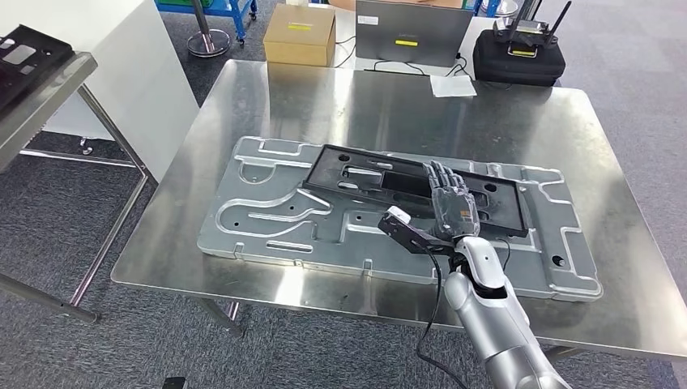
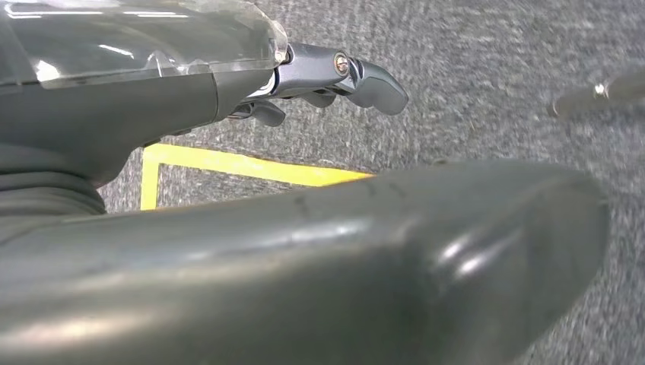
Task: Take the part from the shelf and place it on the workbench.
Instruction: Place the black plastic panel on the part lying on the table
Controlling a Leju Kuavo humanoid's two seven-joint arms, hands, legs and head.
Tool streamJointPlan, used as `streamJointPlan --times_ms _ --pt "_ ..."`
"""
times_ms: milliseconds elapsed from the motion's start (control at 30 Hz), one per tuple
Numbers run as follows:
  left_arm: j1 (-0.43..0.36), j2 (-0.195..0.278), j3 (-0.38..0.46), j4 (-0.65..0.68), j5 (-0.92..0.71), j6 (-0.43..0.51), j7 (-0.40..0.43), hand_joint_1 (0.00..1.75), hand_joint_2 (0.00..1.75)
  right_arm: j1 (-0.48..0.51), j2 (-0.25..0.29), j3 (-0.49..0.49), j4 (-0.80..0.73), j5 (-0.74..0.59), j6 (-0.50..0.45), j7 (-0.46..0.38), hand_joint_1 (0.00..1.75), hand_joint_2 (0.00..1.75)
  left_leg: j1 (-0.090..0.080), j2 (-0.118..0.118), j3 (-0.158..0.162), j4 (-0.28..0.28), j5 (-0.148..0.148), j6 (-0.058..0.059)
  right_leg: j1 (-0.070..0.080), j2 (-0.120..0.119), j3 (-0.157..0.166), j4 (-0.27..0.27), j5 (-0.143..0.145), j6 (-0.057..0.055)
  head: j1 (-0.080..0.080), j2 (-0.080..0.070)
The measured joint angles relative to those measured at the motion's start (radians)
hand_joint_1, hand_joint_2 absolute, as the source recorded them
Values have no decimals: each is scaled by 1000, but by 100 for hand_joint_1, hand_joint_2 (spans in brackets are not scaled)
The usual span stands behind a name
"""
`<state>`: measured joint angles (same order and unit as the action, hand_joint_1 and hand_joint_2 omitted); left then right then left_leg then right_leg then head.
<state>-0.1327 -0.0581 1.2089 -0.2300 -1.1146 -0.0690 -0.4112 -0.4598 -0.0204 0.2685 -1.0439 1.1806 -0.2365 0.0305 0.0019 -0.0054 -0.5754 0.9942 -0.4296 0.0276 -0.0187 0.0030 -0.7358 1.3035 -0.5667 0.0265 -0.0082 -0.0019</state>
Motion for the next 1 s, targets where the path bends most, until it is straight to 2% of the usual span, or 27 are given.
streamJointPlan --times_ms 33,100,167,233,300,333,367,433,467,500,533,567,633,667,700,767,800,833,867,900,933,967,1000 --pt "0 0 0 0 1 -1 0 0 0 -1 2 5 -3 -11 11 5 0 0 -1 -1 0 2 -1 0 0 0 11 -21 22 -2 0 0" --pt "0 0 0 0 4 -2 1 0 0 -7 4 16 -16 -35 32 13 0 0 -3 -2 1 6 -3 -3 3 0 78 -154 88 -12 0 0" --pt "-1 0 0 0 8 -3 1 0 0 -17 9 28 -33 -62 47 17 0 0 -6 -2 -2 12 -6 -10 9 -1 129 -260 123 -21 0 0" --pt "-1 0 0 0 15 -7 1 0 0 -23 16 37 -51 -87 57 16 0 0 -7 -2 -6 15 -3 -19 14 -1 136 -278 126 -27 -1 0" --pt "1 2 0 0 23 -14 -3 0 0 -24 21 46 -71 -110 63 13 0 0 -7 -3 -8 19 -8 -29 10 -2 134 -283 133 -36 -1 0" --pt "2 3 0 0 26 -18 -7 0 0 -25 25 51 -83 -121 64 11 0 0 -7 -2 -15 37 -26 -34 8 -4 133 -287 138 -41 -3 0" --pt "3 4 0 0 28 -21 -10 0 0 -25 30 56 -97 -133 64 8 0 0 -6 -2 -31 79 -58 -40 5 -5 130 -290 142 -47 -5 0" --pt "4 4 1 0 34 -24 -17 0 0 -19 37 71 -129 -160 65 1 0 0 0 -1 -79 211 -139 -50 4 -6 121 -289 149 -51 -9 0" --pt "5 4 1 0 36 -25 -18 0 0 -14 39 79 -147 -174 66 -3 0 0 3 -1 -99 270 -165 -54 5 -7 115 -286 152 -51 -9 0" --pt "6 4 1 0 38 -26 -20 0 0 -8 41 87 -165 -186 65 -7 0 0 5 -1 -105 297 -174 -56 5 -7 108 -283 155 -50 -9 0" --pt "8 4 2 0 39 -27 -21 0 0 -1 43 95 -185 -196 62 -12 0 0 6 -1 -92 285 -164 -57 5 -8 101 -280 158 -49 -9 0" --pt "9 5 2 0 41 -27 -23 0 0 5 44 103 -209 -206 58 -17 0 0 7 -1 -58 233 -139 -56 4 -8 95 -276 161 -47 -9 0" --pt "9 5 3 0 46 -27 -26 0 0 19 47 121 -265 -225 42 -30 0 0 7 -1 25 89 -92 -51 5 -7 85 -271 168 -38 -8 0" --pt "9 5 3 0 49 -27 -28 0 0 27 49 130 -296 -234 31 -37 0 0 5 -2 50 40 -78 -47 6 -7 82 -270 173 -32 -8 0" --pt "10 5 3 0 51 -27 -30 0 0 35 50 138 -326 -242 17 -45 0 0 2 -2 59 19 -74 -42 6 -7 81 -270 177 -26 -8 0" --pt "16 5 6 0 55 -25 -32 0 0 60 53 155 -387 -250 -21 -63 0 0 -1 -3 53 17 -62 -29 6 -7 80 -274 189 -11 -7 0" --pt "19 4 7 0 56 -24 -33 0 0 74 53 162 -418 -252 -46 -72 0 0 0 -1 50 14 -53 -22 5 -6 78 -272 186 -5 -7 0" --pt "21 4 8 0 57 -22 -34 0 0 91 54 167 -452 -254 -77 -83 0 0 2 0 44 11 -43 -14 4 -6 71 -260 168 0 -6 0" --pt "22 3 9 0 58 -20 -35 0 0 108 54 171 -485 -255 -111 -96 0 0 4 2 35 8 -31 -6 4 -5 58 -228 131 3 -6 0" --pt "23 2 10 0 59 -19 -36 0 0 125 54 175 -517 -256 -150 -111 0 0 4 3 25 8 -22 -1 3 -4 41 -177 81 5 -5 0" --pt "24 2 10 0 61 -18 -37 0 0 144 55 179 -548 -257 -187 -126 0 0 2 4 12 8 -13 3 3 -4 23 -113 29 6 -4 0" --pt "25 2 11 0 63 -17 -37 0 0 164 55 182 -576 -257 -220 -139 0 0 0 4 -1 9 -4 4 3 -4 11 -53 -7 7 -4 0" --pt "27 2 12 0 66 -17 -38 0 0 188 56 187 -606 -257 -253 -152 0 44 -1 4 -15 11 4 5 4 -4 11 -12 -23 7 -4 0"
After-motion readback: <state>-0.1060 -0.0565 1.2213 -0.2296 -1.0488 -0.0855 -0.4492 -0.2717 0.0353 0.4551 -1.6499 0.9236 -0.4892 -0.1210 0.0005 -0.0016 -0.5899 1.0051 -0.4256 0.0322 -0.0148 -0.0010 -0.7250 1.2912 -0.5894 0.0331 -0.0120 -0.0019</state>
